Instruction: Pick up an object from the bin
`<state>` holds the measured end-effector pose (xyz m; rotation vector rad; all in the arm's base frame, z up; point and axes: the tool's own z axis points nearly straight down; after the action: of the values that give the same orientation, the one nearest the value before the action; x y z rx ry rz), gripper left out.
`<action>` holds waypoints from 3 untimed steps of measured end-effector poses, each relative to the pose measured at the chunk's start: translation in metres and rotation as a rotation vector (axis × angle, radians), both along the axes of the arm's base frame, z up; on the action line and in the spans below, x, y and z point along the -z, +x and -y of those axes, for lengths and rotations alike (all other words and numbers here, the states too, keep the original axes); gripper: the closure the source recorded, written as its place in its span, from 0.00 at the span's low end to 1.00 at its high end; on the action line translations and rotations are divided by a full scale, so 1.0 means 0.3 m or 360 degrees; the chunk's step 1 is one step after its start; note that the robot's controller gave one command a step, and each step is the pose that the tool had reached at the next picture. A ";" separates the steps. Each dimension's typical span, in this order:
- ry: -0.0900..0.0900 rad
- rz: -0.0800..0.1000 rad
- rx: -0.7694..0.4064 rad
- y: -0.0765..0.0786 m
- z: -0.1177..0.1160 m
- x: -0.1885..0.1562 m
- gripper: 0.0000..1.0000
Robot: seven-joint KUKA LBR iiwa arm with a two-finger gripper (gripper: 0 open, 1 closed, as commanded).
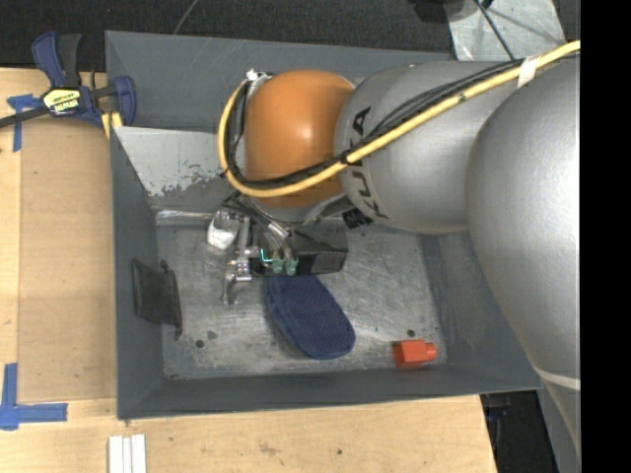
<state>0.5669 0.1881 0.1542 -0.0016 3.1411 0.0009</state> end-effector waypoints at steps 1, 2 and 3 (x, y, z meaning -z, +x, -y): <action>-0.0006 0.0012 0.0102 0.169 0.302 -0.043 0.00; 0.0008 0.0013 -0.0188 0.199 0.301 0.222 0.00; 0.0008 0.0010 -0.0185 0.198 0.302 0.227 1.00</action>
Offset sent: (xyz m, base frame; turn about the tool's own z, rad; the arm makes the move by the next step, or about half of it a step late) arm 0.0474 -0.0839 0.0114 0.0559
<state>0.6264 0.0975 0.0863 -0.1838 3.1296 0.0093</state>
